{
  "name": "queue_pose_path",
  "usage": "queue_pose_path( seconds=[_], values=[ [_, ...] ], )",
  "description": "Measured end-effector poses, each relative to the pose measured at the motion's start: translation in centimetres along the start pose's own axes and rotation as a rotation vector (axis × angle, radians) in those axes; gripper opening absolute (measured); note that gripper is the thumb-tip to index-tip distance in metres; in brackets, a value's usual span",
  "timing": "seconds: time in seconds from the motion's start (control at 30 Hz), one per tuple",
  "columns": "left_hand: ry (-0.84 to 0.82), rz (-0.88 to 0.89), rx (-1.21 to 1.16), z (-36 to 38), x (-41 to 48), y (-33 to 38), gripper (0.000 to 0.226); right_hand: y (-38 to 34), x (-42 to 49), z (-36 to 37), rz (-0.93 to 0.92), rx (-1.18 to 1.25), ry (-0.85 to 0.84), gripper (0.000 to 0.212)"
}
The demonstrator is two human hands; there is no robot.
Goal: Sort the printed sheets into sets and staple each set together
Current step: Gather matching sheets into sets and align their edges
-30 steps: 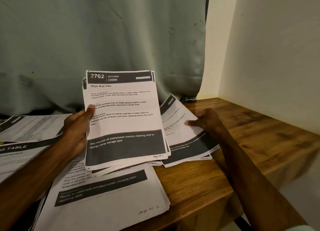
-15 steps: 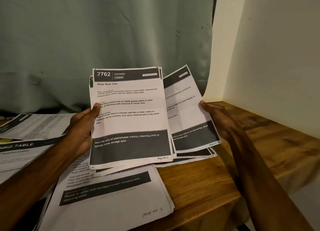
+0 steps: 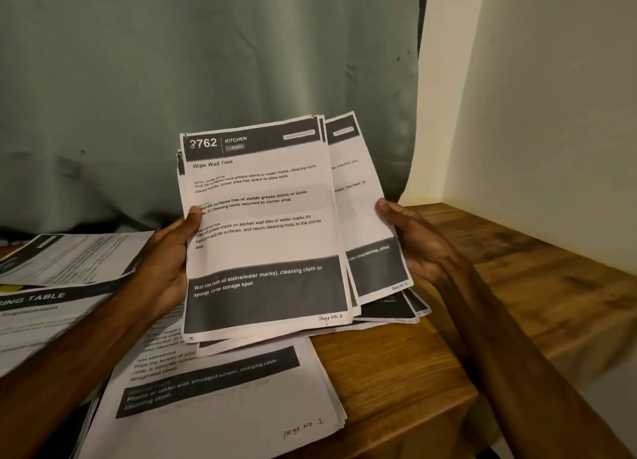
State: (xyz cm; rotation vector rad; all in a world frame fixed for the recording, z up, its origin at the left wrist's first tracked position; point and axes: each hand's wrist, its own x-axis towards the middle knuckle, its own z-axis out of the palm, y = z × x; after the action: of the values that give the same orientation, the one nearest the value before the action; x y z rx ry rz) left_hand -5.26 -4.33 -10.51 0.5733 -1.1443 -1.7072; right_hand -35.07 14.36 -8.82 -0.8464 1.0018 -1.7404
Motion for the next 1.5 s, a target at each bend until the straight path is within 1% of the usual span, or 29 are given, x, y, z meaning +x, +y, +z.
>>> queue_pose_path(
  seconds=[0.13, 0.2, 0.27, 0.37, 0.43, 0.6, 0.73, 0.8, 0.87, 0.9, 0.93, 1.03, 1.07, 1.1, 1.13, 1.23, 1.3, 1.4, 1.5],
  values=[
    [-0.025, -0.091, -0.132, 0.8, -0.3, -0.3, 0.023, 0.8, 0.3, 1.2, -0.028, -0.021, -0.093, 0.039],
    [-0.030, -0.125, -0.151, 1.0, -0.3, -0.6, 0.026, 0.9, 0.2, 1.4, -0.043, -0.036, -0.085, 0.037],
    [-0.031, -0.135, -0.142, 1.0, -0.3, -0.9, 0.024, 0.9, 0.1, 1.4, -0.050, -0.048, -0.077, 0.036],
    [-0.040, -0.129, -0.121, 1.0, -0.2, -1.0, 0.032, 0.8, 0.0, 1.6, -0.041, -0.068, -0.084, 0.037],
    [-0.038, -0.116, -0.105, 1.1, -0.3, -1.0, 0.037, 1.0, 0.1, 1.6, -0.039, -0.076, -0.119, 0.039],
    [-0.015, -0.103, -0.084, 2.0, -0.7, -1.3, 0.030, 1.7, 0.3, 2.4, -0.024, -0.071, -0.187, 0.039],
    [0.013, -0.097, -0.061, 2.2, -0.8, -1.5, 0.031, 1.9, 0.3, 2.8, -0.016, -0.089, -0.211, 0.037],
    [0.016, -0.078, -0.039, 2.0, -0.7, -1.3, 0.023, 1.6, 0.6, 2.5, -0.014, -0.115, -0.193, 0.035],
    [0.029, -0.055, -0.019, 1.5, -0.4, -0.8, 0.018, 1.3, 0.8, 1.7, -0.059, -0.233, -0.140, 0.040],
    [0.042, -0.039, -0.011, 1.2, -0.2, -0.5, 0.018, 1.2, 0.9, 1.2, -0.106, -0.354, -0.088, 0.044],
    [0.058, -0.022, -0.002, 0.7, 0.0, -0.3, 0.020, 1.2, 1.0, 0.7, -0.170, -0.496, -0.016, 0.042],
    [0.081, 0.011, 0.010, -0.5, 0.8, 0.1, 0.027, 1.7, 1.7, -1.0, -0.410, -1.068, 0.278, 0.016],
    [0.084, 0.014, 0.009, -0.7, 0.9, 0.1, 0.027, 2.1, 2.1, -1.6, -0.425, -1.220, 0.363, 0.011],
    [0.086, 0.012, 0.010, -0.9, 1.0, 0.1, 0.026, 2.3, 2.3, -2.0, -0.400, -1.307, 0.401, 0.010],
    [0.087, 0.011, 0.009, -1.0, 1.1, 0.1, 0.026, 2.5, 2.5, -2.4, -0.343, -1.356, 0.404, 0.015],
    [0.088, 0.011, 0.013, -1.0, 1.4, 0.1, 0.024, 2.9, 2.5, -2.4, -0.090, -1.489, 0.371, 0.036],
    [0.083, 0.011, 0.011, -0.9, 1.4, 0.1, 0.026, 2.9, 2.2, -2.0, 0.016, -1.534, 0.351, 0.037],
    [0.078, 0.013, -0.004, -1.1, 1.5, 0.2, 0.028, 2.9, 1.7, -1.3, 0.028, -1.497, 0.386, 0.045],
    [0.071, 0.013, -0.015, -1.4, 1.7, 0.4, 0.024, 2.8, 1.0, -0.6, 0.010, -1.448, 0.380, 0.047]
  ],
)
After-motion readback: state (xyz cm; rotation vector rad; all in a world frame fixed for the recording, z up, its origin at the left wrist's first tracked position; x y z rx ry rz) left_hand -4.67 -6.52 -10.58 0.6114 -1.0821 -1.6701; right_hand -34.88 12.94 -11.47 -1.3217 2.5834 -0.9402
